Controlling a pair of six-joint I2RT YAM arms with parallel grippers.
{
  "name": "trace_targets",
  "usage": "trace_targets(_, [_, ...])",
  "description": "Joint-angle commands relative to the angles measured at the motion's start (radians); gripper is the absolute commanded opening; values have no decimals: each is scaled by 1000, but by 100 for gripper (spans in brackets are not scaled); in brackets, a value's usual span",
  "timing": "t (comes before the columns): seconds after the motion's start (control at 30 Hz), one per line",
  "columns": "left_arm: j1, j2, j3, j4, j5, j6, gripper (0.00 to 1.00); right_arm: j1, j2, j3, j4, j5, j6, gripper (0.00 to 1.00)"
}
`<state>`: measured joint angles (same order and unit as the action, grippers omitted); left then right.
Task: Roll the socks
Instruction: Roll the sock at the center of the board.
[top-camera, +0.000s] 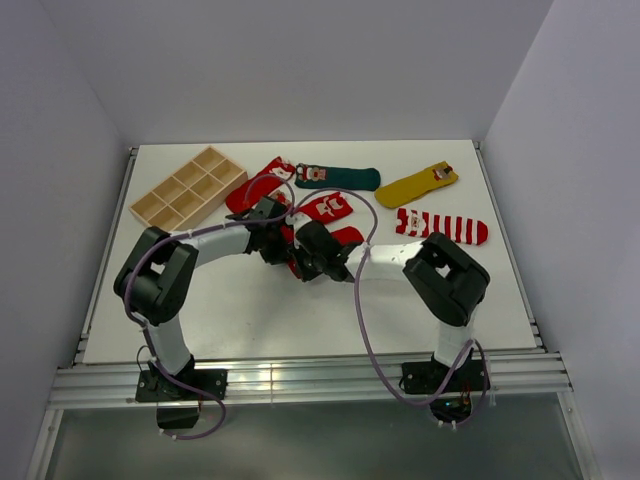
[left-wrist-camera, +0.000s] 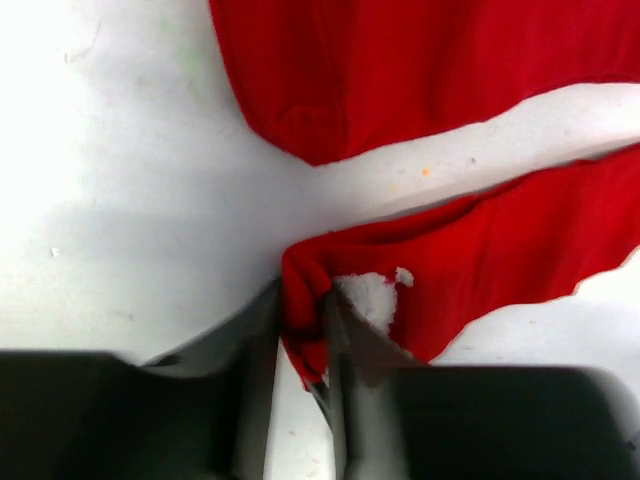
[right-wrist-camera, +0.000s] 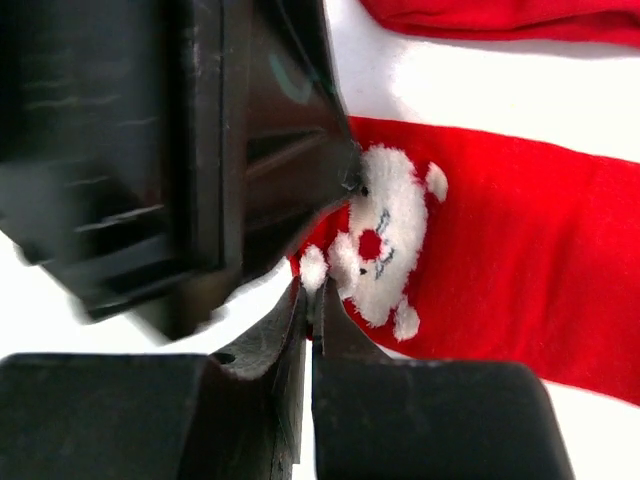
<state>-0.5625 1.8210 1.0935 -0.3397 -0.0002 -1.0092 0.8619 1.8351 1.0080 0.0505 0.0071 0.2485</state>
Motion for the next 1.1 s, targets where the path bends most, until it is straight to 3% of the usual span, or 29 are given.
trace_targets(0.0, [-5, -74, -43, 1, -30, -2, 33, -67, -2, -20, -5, -203, 66, 0])
trace_targets(0.2, [-5, -202, -93, 42, -78, -20, 67, -202, 27, -71, 113, -528, 233, 0])
trace_targets(0.3, [-5, -279, -136, 89, -93, -28, 76, -260, 56, -115, 225, -636, 343, 0])
trace_targets(0.47, [-5, -356, -257, 217, -52, -43, 75, -328, 124, -190, 467, -808, 521, 0])
trace_targets(0.67, [-5, -329, -343, 318, 5, -39, 61, -365, 197, -236, 595, -852, 655, 0])
trace_targets(1.07, [-5, -233, -345, 430, 54, -5, 49, -406, 248, -264, 628, -858, 718, 0])
